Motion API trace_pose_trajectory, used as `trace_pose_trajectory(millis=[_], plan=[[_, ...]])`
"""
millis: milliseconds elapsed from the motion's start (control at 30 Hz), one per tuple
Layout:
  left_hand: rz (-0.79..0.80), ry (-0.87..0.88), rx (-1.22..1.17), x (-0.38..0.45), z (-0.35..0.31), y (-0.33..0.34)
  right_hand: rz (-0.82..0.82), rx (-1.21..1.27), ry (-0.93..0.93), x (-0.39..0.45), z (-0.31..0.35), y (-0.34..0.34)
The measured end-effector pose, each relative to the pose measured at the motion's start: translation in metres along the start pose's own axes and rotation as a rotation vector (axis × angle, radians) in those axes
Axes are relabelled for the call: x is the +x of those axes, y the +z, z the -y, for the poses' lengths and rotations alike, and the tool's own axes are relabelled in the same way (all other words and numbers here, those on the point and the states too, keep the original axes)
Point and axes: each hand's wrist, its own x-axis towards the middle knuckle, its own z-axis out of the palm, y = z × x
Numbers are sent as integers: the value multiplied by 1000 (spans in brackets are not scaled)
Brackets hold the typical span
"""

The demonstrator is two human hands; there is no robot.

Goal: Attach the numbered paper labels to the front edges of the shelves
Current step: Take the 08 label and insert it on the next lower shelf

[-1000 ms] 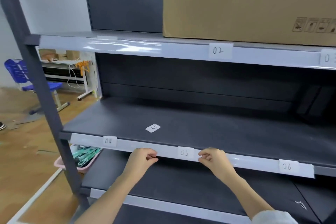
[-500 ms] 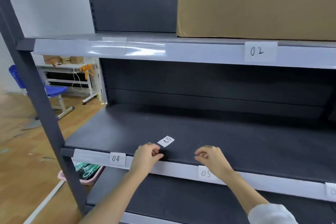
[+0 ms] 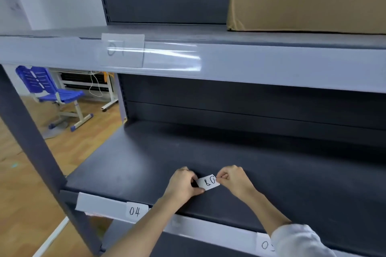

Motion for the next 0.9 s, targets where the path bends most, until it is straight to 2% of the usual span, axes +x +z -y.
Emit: trace_pose_trajectory(millis=[300,567,800,900], plan=[[81,83,-38,18,7,0,-26,5,125,12,2,6],[138,79,-54,18,7,-6,-34,100,162,12,4,8],[159,117,-293,6,14,-8,-55,154,182,2,10,8],[150,103,-428,3,16,-13,-92,253,186,-5,12,7]])
